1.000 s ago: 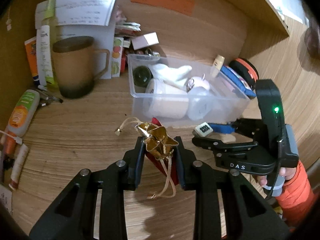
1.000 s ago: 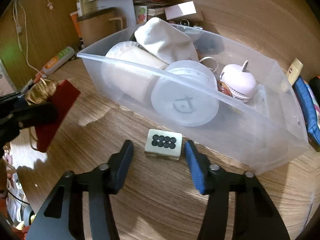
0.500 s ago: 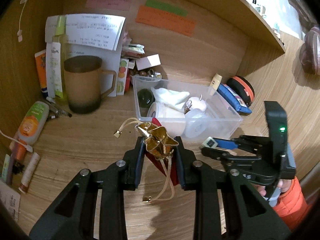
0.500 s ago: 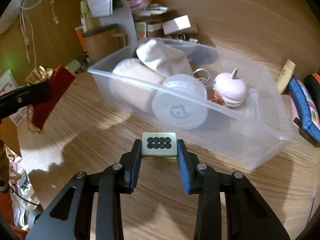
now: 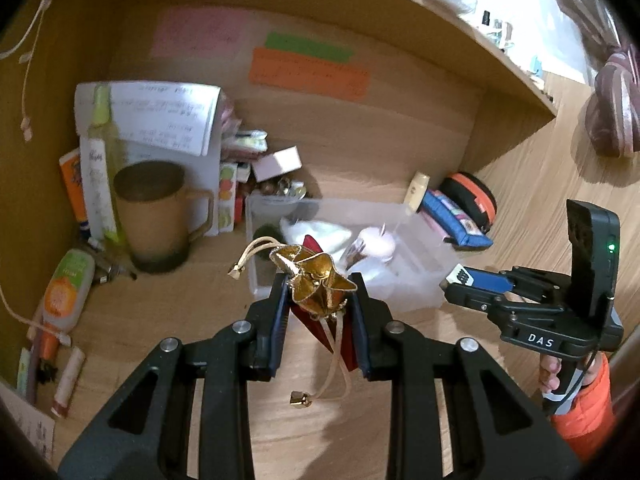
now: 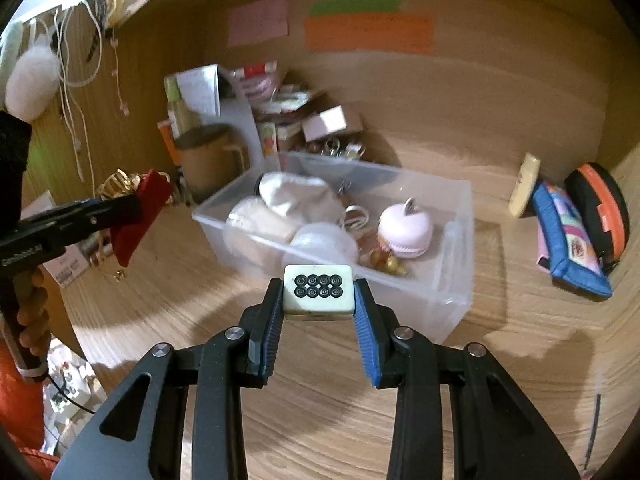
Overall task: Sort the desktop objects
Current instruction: 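Lift the red pouch and white block and carry them over the bin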
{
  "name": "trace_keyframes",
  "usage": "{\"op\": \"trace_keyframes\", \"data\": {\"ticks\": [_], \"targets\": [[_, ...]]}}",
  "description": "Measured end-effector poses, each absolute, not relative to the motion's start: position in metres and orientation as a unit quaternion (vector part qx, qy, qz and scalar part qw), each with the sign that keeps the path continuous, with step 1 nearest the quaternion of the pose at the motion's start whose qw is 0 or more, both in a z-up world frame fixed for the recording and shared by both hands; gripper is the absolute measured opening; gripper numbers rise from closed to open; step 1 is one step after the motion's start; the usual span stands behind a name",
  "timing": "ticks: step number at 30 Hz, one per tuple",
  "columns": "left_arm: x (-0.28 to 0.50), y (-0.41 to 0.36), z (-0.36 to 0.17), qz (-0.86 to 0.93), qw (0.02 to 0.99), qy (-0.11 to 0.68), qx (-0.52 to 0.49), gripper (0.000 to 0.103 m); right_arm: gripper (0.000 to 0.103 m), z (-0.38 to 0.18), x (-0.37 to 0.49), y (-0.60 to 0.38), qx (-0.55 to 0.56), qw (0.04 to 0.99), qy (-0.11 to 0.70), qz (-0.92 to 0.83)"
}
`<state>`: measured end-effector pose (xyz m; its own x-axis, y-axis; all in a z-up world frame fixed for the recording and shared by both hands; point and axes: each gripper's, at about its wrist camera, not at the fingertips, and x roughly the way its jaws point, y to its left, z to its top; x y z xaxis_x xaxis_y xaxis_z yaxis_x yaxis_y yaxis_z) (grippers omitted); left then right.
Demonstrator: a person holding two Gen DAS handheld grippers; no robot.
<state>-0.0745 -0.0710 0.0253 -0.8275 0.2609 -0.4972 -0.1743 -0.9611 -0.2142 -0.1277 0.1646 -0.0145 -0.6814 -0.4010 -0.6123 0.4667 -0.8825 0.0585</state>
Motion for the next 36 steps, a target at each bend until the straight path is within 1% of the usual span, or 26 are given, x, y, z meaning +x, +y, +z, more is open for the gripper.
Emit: {"op": "trace_keyframes", "data": {"ticks": [9, 17, 36], "targets": [[-0.093, -0.048, 0.051, 0.957, 0.128, -0.051, -0.254, 0.028, 0.031, 0.006, -0.138, 0.177, 0.294, 0.232, 0.042, -0.927], [-0.116, -0.034, 0.064, 0.959, 0.136, -0.038, -0.245, 0.028, 0.031, 0.016, -0.154, 0.177, 0.280, 0.234, 0.050, -0.930], [-0.196, -0.013, 0.051, 0.949, 0.139, -0.019, -0.283, 0.028, 0.031, 0.004, -0.226, 0.165, 0.303, 0.244, 0.065, -0.919]]}}
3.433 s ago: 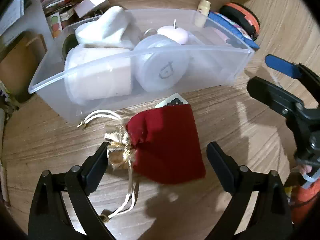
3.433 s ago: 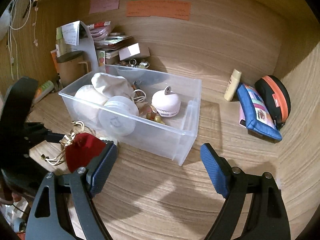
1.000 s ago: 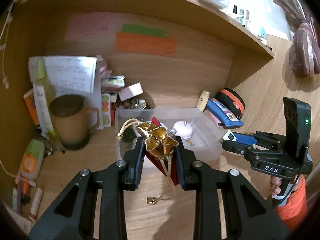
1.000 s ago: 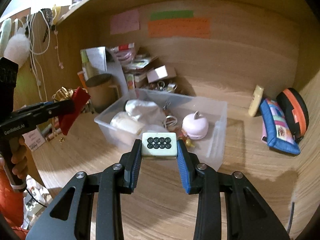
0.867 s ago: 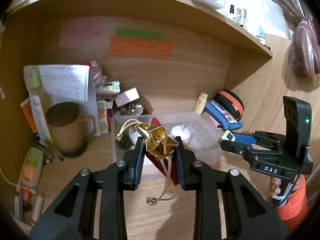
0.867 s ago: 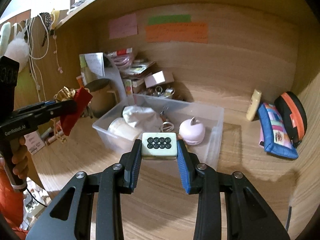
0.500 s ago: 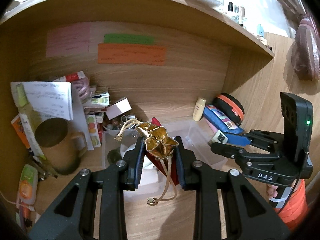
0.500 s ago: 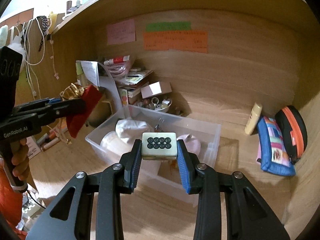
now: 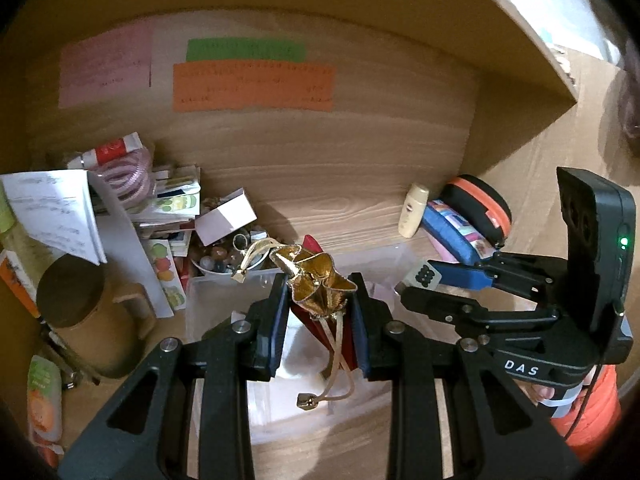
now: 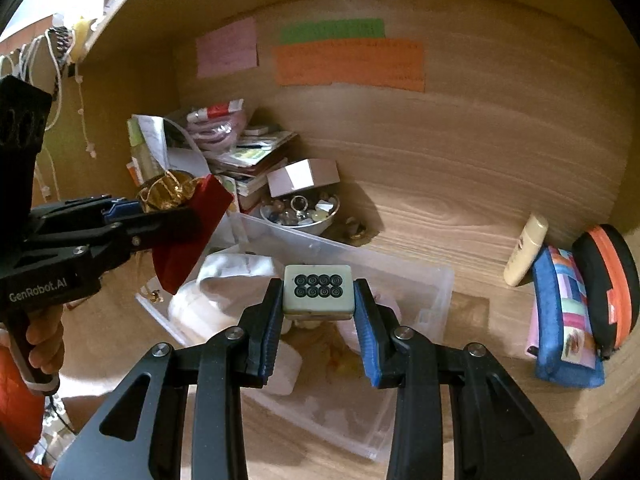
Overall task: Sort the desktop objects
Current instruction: 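Lift the red pouch and white block and carry them over the bin, then lower the red pouch and white block into the bin and open both tools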
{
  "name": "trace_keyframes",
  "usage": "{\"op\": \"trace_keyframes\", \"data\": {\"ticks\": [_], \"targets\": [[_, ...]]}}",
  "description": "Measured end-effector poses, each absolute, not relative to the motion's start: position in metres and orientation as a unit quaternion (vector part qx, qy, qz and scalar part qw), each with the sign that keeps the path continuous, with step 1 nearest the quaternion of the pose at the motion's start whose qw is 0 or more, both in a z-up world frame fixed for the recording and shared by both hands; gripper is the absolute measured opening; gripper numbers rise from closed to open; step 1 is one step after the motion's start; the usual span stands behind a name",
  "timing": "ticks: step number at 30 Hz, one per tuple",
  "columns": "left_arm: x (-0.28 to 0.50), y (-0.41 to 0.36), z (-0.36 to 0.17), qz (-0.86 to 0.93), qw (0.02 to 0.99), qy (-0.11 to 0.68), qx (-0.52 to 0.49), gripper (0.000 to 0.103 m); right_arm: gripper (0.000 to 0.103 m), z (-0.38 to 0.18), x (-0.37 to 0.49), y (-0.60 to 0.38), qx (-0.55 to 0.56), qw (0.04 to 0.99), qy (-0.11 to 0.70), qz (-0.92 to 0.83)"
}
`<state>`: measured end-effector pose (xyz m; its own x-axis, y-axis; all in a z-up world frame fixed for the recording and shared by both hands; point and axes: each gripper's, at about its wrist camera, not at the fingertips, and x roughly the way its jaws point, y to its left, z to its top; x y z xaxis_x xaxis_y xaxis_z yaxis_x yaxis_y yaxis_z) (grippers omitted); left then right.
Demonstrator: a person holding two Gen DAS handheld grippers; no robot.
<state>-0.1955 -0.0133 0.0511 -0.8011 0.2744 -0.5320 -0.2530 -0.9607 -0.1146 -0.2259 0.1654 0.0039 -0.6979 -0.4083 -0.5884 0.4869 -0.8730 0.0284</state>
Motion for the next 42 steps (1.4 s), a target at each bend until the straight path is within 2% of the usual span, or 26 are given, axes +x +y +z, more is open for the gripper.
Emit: {"op": "trace_keyframes", "data": {"ticks": [13, 20, 28, 38, 42], "targets": [[-0.250, -0.002, 0.011, 0.932, 0.137, -0.003, -0.334, 0.029, 0.031, -0.033, -0.264, 0.160, 0.355, 0.246, 0.070, -0.899], [-0.257, 0.013, -0.006, 0.930, 0.124, 0.039, -0.345, 0.029, 0.031, -0.052, -0.267, 0.153, 0.375, 0.249, 0.090, -0.889], [-0.260, 0.012, -0.016, 0.928, 0.118, 0.045, -0.351, 0.030, 0.031, -0.056, -0.264, 0.149, 0.373, 0.245, 0.099, -0.890], [-0.255, 0.012, -0.016, 0.930, 0.112, 0.047, -0.346, 0.044, 0.034, -0.053, -0.260, 0.148, 0.362, 0.235, 0.112, -0.895], [-0.252, 0.011, -0.014, 0.933, 0.110, 0.049, -0.338, 0.052, 0.043, -0.046, -0.257, 0.152, 0.348, 0.236, 0.104, -0.901]]}}
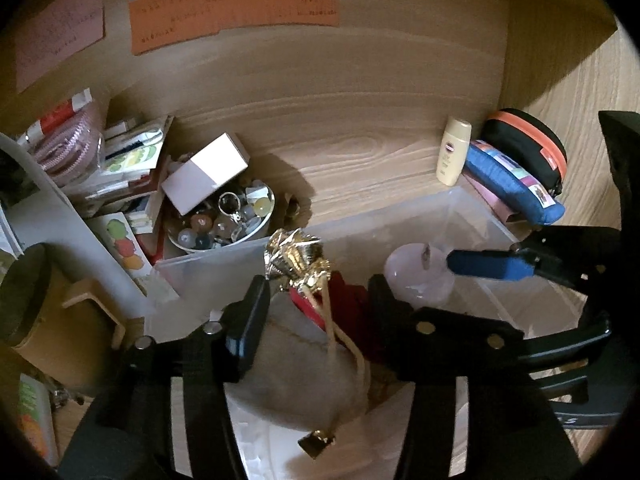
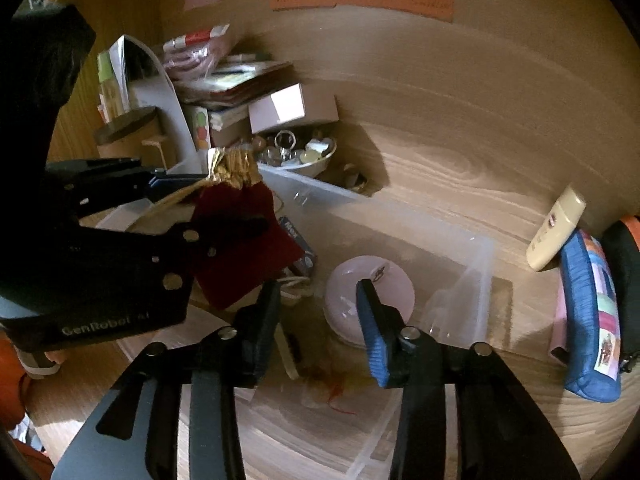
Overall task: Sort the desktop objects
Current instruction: 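Lower the red pouch and white block into the bin and open both tools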
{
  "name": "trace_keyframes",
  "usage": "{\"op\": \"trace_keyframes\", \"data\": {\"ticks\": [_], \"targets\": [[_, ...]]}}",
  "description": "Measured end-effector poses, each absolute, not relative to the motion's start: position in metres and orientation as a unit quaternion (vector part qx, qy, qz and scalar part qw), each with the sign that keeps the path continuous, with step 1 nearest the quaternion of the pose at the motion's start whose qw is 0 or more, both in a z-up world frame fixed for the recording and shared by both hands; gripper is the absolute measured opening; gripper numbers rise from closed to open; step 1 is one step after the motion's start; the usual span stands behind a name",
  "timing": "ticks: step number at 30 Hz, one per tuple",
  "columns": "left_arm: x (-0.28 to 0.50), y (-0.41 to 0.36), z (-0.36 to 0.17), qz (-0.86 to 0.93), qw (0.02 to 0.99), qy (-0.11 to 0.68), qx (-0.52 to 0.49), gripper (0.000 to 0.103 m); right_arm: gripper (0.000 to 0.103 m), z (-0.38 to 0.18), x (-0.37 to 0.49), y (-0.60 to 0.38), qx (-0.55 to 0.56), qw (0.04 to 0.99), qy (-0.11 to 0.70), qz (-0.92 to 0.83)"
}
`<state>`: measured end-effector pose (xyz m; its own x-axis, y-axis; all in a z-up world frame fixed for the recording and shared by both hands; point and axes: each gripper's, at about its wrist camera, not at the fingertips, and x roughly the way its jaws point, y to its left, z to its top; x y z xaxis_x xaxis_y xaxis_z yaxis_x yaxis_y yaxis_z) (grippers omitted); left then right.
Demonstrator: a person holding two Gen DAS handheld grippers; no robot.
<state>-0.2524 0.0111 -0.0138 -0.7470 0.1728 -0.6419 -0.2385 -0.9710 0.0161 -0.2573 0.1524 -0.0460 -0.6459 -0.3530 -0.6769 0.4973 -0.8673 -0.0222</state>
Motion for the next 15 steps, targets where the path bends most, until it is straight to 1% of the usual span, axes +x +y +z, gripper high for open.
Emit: {"op": "trace_keyframes", "data": {"ticks": [4, 6, 10, 12, 13, 14, 15], "targets": [[-0.250, 0.006, -0.008, 0.937, 0.112, 0.036, -0.330, 0.059, 0.049, -0.038, -0.253, 0.156, 0.335, 0.235, 0.102, -0.907], [-0.249, 0.004, -0.005, 0.938, 0.111, 0.030, -0.328, 0.060, 0.051, -0.034, -0.252, 0.158, 0.328, 0.233, 0.102, -0.910], [-0.244, 0.004, 0.002, 0.942, 0.100, 0.032, -0.318, 0.062, 0.065, -0.026, -0.248, 0.162, 0.311, 0.224, 0.104, -0.918], [-0.242, 0.004, 0.006, 0.943, 0.092, 0.035, -0.317, 0.064, 0.068, -0.023, -0.248, 0.164, 0.306, 0.218, 0.107, -0.920], [-0.241, 0.004, 0.009, 0.944, 0.085, 0.038, -0.315, 0.069, 0.068, -0.022, -0.247, 0.165, 0.305, 0.215, 0.107, -0.921], [-0.239, 0.003, 0.011, 0.946, 0.078, 0.039, -0.313, 0.085, 0.069, -0.021, -0.247, 0.166, 0.305, 0.209, 0.108, -0.923], [-0.237, 0.003, 0.013, 0.948, 0.072, 0.039, -0.309, 0.094, 0.070, -0.020, -0.247, 0.167, 0.306, 0.205, 0.109, -0.923]]}}
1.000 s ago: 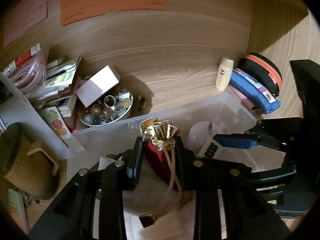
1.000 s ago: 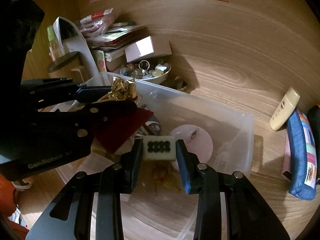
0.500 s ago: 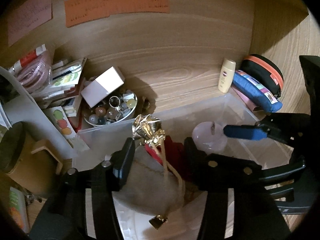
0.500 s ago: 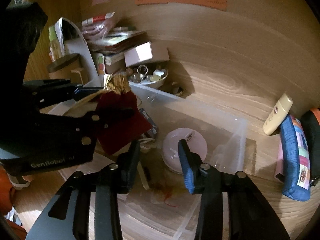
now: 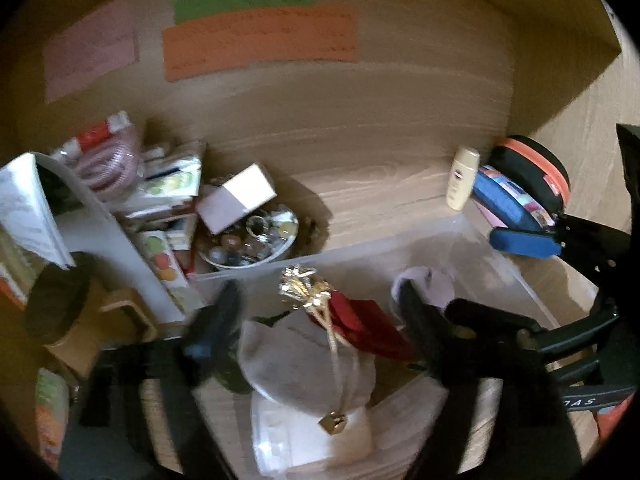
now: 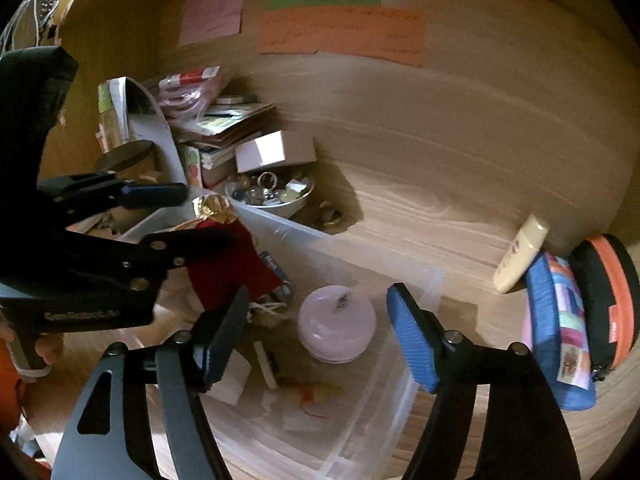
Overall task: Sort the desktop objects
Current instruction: 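Lower the red pouch and white block into the bin and open both tools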
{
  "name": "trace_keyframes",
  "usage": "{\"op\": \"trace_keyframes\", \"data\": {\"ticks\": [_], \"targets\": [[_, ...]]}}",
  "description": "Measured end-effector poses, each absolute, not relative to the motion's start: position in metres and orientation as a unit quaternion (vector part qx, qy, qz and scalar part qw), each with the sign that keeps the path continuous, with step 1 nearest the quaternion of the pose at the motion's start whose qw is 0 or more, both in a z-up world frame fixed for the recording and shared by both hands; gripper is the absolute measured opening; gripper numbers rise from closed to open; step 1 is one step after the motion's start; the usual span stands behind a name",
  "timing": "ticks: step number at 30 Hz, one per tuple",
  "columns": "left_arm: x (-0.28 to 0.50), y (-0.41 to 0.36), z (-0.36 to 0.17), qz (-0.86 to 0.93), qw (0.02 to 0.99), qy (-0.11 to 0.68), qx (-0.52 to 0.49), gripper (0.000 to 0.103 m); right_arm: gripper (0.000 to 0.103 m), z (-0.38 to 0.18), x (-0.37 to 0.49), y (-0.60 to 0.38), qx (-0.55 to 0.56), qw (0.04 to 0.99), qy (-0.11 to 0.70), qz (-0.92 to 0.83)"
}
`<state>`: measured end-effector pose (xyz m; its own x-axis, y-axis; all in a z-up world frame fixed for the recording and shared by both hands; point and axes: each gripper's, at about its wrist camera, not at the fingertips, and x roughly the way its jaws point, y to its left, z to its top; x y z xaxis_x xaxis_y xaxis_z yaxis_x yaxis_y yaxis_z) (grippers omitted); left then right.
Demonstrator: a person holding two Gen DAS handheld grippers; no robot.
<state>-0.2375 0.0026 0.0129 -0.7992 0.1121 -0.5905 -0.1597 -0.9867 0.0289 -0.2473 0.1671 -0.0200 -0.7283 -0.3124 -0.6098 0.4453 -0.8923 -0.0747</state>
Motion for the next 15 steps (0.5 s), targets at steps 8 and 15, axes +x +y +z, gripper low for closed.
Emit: {"op": "trace_keyframes", "data": {"ticks": [8, 15], "targets": [[-0.210, -0.003, 0.034, 0.957, 0.049, 0.037, -0.284, 0.097, 0.086, -0.006, -0.227, 0.180, 0.304, 0.179, 0.101, -0.930], [-0.173, -0.004, 0.050, 0.966, 0.033, 0.031, -0.253, 0.100, 0.095, 0.006, -0.196, 0.189, 0.292, 0.163, 0.088, -0.938]]}}
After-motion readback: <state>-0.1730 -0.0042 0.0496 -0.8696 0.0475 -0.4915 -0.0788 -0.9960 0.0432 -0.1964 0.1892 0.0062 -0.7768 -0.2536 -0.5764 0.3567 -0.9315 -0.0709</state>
